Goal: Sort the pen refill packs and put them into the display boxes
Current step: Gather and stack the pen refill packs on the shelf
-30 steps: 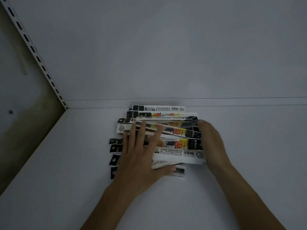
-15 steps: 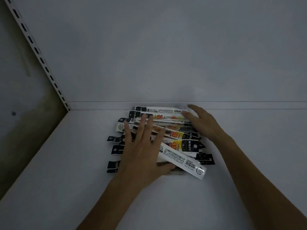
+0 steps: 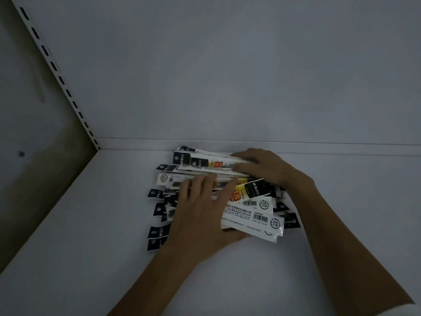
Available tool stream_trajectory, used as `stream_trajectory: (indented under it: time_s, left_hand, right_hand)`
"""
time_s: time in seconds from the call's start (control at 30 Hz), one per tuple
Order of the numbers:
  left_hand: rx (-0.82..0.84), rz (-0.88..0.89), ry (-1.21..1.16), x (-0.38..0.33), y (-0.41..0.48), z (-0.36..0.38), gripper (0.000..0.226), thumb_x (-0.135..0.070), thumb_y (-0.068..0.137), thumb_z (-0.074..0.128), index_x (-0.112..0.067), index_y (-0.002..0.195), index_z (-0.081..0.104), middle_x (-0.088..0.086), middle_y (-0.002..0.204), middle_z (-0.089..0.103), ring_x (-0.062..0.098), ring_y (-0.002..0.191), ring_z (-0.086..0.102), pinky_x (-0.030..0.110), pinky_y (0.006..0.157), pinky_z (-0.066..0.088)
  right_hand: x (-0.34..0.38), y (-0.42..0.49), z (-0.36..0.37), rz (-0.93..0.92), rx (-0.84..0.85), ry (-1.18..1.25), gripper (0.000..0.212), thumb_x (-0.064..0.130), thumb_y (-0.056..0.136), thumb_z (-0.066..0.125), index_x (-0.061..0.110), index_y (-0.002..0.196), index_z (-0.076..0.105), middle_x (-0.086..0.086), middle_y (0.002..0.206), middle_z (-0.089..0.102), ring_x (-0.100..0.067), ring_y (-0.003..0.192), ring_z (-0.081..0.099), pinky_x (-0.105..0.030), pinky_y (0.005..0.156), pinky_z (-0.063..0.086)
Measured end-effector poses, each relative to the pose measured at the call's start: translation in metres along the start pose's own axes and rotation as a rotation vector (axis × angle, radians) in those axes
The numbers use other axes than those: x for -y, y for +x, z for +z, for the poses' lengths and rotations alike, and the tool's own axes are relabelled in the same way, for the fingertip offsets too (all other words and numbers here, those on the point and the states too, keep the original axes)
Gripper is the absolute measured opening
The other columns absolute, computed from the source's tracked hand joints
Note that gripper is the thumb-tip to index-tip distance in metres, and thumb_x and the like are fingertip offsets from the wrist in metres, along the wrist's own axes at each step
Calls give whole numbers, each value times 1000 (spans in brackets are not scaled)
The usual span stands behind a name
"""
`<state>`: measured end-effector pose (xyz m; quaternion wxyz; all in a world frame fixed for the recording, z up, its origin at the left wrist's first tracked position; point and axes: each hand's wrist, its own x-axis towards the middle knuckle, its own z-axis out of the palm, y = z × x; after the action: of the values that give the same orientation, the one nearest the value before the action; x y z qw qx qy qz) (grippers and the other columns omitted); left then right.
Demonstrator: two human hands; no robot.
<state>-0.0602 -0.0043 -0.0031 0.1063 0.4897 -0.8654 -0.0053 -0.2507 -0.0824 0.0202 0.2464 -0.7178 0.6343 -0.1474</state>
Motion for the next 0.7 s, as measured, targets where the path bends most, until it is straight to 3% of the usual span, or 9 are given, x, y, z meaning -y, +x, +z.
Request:
stream_trajectory:
  time_s: [0.07,0.17,0.27,0.33,0.37,0.43,0.57,0.63,0.7]
  left_hand:
    - [21,-14,13,1,1,-2,102,-91,56,31,-36,141,18,8,145,30,27,136,18,59,111,7]
    - [48,18,-68,2,-9,-13,115,-93,43,32,-48,138,-14,-10,151,-15,14,138,-19,52,112,-11]
    - [-228,-92,-424,9,-16,-32,102,-82,50,43,-46,140,13,-16,147,7,0,130,5,30,110,9]
    - [-450,-331,-676,29,-11,-29,82,-67,66,47,-32,139,30,-10,142,25,0,127,17,20,104,18]
    - [-484,-481,-818,42,-5,-26,75,-60,74,47,-28,139,32,-6,143,28,5,129,22,24,106,22]
    - [-393,-713,-1059,58,6,-19,72,-56,79,45,-26,142,29,0,149,28,16,135,28,39,111,26]
    - [-219,-653,-1069,54,-9,-18,65,-49,88,49,-33,144,21,-7,148,28,16,134,29,36,109,23]
    - [-124,-558,-1114,42,-25,-29,85,-57,66,71,-53,134,21,-27,132,32,4,125,32,31,104,27]
    - [-20,-427,-1002,34,-44,-33,100,-69,40,73,-64,122,17,-30,133,29,1,128,30,31,107,28]
  right_hand:
    - [2,-8,0,-13,-1,123,41,53,86,49,37,125,54,9,121,56,-12,110,53,-35,96,40]
    - [-1,-23,-6,3,-128,406,48,60,87,41,39,129,50,12,134,50,-8,119,48,-31,102,35]
    - [-10,-46,-10,69,-394,658,62,69,79,37,39,133,45,15,140,43,-3,128,38,-34,110,27]
    - [-16,-64,-5,152,-490,812,64,65,79,38,35,136,42,13,143,40,-4,131,36,-35,113,24]
    - [-19,-72,1,185,-508,872,63,63,83,41,33,138,40,10,144,39,-6,132,34,-38,114,23]
    - [-20,-82,11,253,-502,888,58,55,89,41,28,141,35,6,148,34,-10,134,32,-39,115,21]
    - [-7,-76,19,275,-420,847,58,48,91,44,26,143,31,8,146,35,-13,131,35,-26,101,27]
    - [0,-71,23,252,-393,732,48,42,91,49,20,134,43,5,126,53,-8,108,52,-13,89,34]
    - [4,-69,29,222,-437,604,18,30,92,52,16,102,54,3,98,60,-1,80,54,-8,66,38]
